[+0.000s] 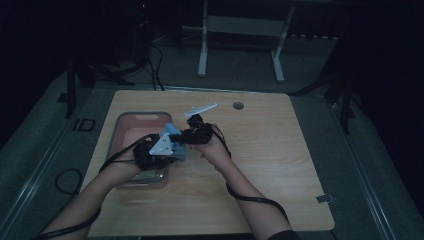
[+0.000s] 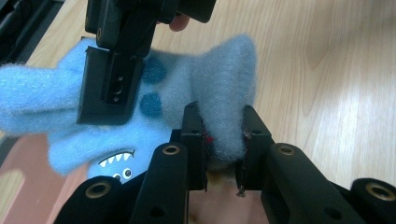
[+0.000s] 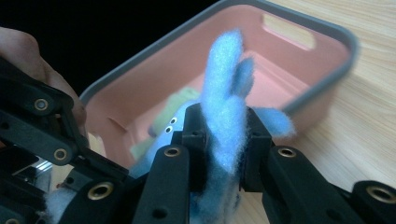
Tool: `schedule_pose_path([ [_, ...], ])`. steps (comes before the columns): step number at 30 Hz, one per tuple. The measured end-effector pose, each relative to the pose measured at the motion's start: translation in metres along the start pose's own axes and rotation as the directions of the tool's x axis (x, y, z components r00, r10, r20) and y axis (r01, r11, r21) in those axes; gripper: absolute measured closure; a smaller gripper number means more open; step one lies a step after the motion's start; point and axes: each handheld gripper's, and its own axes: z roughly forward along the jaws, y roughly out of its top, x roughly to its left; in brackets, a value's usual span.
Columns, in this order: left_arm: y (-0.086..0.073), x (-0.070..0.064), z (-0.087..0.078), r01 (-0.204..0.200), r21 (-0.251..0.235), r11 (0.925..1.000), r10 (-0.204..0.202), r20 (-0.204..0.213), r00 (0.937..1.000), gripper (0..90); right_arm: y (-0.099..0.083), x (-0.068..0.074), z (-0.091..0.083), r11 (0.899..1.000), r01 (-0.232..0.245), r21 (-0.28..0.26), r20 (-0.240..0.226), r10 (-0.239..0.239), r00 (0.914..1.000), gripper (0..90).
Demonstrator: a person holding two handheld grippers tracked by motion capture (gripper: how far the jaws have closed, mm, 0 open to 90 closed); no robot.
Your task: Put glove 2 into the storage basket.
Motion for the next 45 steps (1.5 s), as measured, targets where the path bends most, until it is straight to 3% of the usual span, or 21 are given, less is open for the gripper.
schedule_pose_path([
  [12,-0.039,0.006,-0.017,0.053,0.047,0.9975,-0.051,-0.033,0.9982,77.1,0.018,0.018,0.047,0.999,0.023,0.027,-0.054,-0.022,0.9983,76.6],
  [13,-0.048,0.008,-0.019,0.065,0.056,0.9963,-0.063,-0.035,0.9974,77.1,0.019,0.019,0.052,0.999,0.023,0.03,-0.061,-0.021,0.9979,76.6],
  [18,-0.067,0.011,-0.017,0.109,0.07,0.9916,-0.108,-0.014,0.9941,77.1,0.016,0.021,0.079,0.999,0.01,0.039,-0.083,-0.007,0.9965,76.6],
  [25,-0.081,0.012,-0.007,0.138,0.098,0.9856,-0.138,-0.008,0.9904,77.0,0.013,0.022,0.098,0.996,0.007,0.088,-0.071,-0.001,0.9975,76.5],
  [28,-0.085,0.013,-0.006,0.147,0.11,0.983,-0.147,-0.004,0.9891,76.8,0.014,0.025,0.102,0.993,0.027,0.111,-0.056,-0.021,0.9982,75.7],
  [31,-0.088,0.015,-0.003,0.16,0.12,0.9799,-0.161,0.006,0.9869,76.7,0.015,0.028,0.106,0.992,0.038,0.12,-0.047,-0.033,0.9983,68.3],
  [35,-0.087,0.016,0.001,0.154,0.152,0.9763,-0.16,0.03,0.9867,75.7,0.017,0.027,0.103,0.994,0.036,0.104,-0.023,-0.033,0.9992,50.4],
  [40,-0.085,0.017,0.004,0.16,0.169,0.9725,-0.168,0.033,0.9852,72.1,0.018,0.024,0.095,0.996,0.034,0.086,0.01,-0.035,0.9993,38.4],
  [43,-0.086,0.019,0.002,0.183,0.163,0.9695,-0.191,0.035,0.9809,64.9,0.018,0.023,0.09,0.996,0.031,0.08,0.013,-0.032,0.9994,30.1],
  [45,-0.087,0.02,0.0,0.224,0.14,0.9645,-0.229,0.02,0.9733,54.3,0.017,0.022,0.086,0.996,0.034,0.077,0.007,-0.035,0.9994,24.5],
])
